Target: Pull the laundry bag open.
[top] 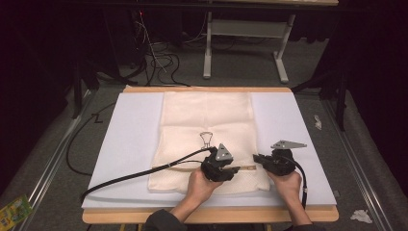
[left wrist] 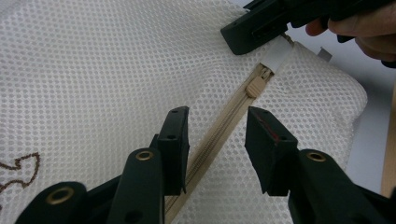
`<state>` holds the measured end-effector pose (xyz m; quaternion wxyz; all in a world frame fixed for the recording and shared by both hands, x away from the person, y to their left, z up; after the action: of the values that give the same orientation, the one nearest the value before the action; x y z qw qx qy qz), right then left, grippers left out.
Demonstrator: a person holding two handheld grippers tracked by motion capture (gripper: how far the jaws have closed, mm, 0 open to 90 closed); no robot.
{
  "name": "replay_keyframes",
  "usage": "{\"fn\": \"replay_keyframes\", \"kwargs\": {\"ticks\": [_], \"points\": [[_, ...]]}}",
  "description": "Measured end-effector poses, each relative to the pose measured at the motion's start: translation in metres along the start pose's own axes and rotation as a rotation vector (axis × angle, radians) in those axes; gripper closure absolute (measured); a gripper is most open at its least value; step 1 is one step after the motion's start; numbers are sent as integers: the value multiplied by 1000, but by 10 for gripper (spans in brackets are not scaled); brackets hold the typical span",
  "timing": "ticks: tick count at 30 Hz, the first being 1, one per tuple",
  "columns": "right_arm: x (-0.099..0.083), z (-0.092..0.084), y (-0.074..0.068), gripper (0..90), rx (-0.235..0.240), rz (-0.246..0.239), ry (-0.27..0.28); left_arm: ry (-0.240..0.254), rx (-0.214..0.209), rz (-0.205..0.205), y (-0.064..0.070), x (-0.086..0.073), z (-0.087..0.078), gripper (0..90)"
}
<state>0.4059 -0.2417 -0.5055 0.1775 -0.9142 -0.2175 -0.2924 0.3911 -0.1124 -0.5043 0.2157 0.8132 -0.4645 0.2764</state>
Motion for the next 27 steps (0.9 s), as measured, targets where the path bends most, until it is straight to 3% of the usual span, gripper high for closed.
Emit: {"fn": "replay_keyframes", "kwargs": {"ticks": [10,16,20,22,24,27], "points": [[5,-5,-3,881,7,-10,12,0,-35,-16,5,4,7,617],[6,-6,-4,881,18,-7,15,26,-56,-33,7,8,9,635],[7,-7,-5,881,20,-12,16,5,-50,12,15,10,14,636],[8,-8,-7,881,24,-10,15,25,-73,-4,18,14,14,639],[9,-9,-7,881,21,-15,19,26,-71,-9,16,15,15,643],[10,-9,-8,881,22,-19,15,12,-67,10,19,14,17,643]]}}
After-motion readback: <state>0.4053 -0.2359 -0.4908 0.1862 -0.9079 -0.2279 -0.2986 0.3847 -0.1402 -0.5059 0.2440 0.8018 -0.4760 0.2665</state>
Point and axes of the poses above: each handheld gripper's, and its own axes: z roughly forward along the jaws, x roughly out of its top, y roughly to its right, the point moved 9 cm from there along z, roughly forward along the jaws, and after that the axes turned 11 degrees about -y, right-handed, at the moved point
